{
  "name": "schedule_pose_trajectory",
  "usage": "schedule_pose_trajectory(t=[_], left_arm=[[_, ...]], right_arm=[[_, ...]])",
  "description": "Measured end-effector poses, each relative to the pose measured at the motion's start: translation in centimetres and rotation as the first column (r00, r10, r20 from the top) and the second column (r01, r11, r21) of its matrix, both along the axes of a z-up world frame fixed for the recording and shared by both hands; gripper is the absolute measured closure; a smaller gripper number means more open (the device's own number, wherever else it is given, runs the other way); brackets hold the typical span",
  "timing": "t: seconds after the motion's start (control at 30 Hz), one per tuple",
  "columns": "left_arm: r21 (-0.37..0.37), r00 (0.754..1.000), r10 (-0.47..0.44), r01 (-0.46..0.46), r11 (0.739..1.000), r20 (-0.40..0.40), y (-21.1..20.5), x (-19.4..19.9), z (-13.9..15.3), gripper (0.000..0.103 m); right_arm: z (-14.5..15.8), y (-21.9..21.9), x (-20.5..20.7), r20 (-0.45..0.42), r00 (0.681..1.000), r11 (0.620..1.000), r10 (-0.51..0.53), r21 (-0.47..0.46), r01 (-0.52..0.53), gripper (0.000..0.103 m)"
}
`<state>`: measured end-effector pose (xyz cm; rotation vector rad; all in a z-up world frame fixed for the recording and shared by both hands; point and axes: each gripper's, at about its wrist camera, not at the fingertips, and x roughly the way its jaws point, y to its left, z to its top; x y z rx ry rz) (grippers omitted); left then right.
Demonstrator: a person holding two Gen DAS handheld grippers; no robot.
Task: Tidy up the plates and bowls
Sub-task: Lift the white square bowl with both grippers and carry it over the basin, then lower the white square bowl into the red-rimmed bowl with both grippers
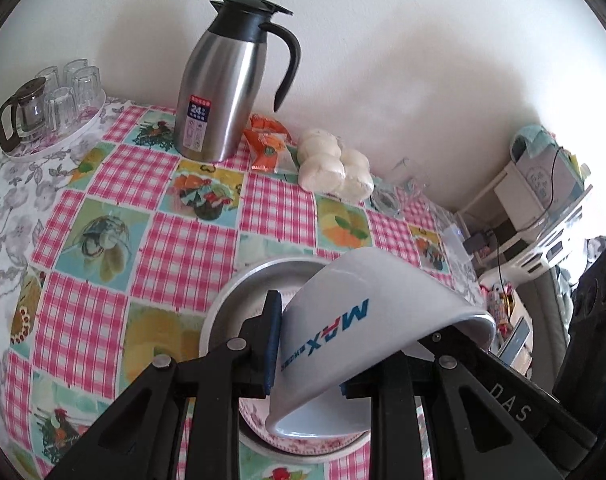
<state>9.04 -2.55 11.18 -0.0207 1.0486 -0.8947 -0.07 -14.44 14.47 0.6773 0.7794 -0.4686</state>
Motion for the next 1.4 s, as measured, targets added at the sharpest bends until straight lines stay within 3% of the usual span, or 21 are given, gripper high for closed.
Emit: schedule_pose_trajectory(t=[0.1, 0.3, 0.73, 1.4], left_arm=[[0.019, 1.0, -0.015, 0.014, 1.0, 0.009, -0.2, -0.7, -0.2, 0.079], [0.043, 0.999, -0.027, 0.026, 0.999, 0.034, -0.8, -1.5, -0.1, 0.078], [0.055, 0.998, -0.041, 0.039, 0.998, 0.049, -1.8, -2.5, 0.2, 0.079], [0.139, 0.998, -0.055, 0.051, 0.989, 0.027, -3.4, -3.1, -1.8, 0.078]], right_arm=[[-0.4, 0.4, -1.2, 0.013, 1.0, 1.0, -0.013, -0.013, 0.013, 0.082], [-2.2, -0.1, -3.2, 0.067, 0.997, 0.997, -0.039, 0.066, 0.034, 0.082], [-2.8, -1.1, -4.8, 0.078, 0.994, 0.988, -0.081, 0.134, 0.07, 0.082], [-4.9, -2.1, -5.2, 0.005, 0.994, 0.975, -0.112, 0.192, 0.109, 0.079]])
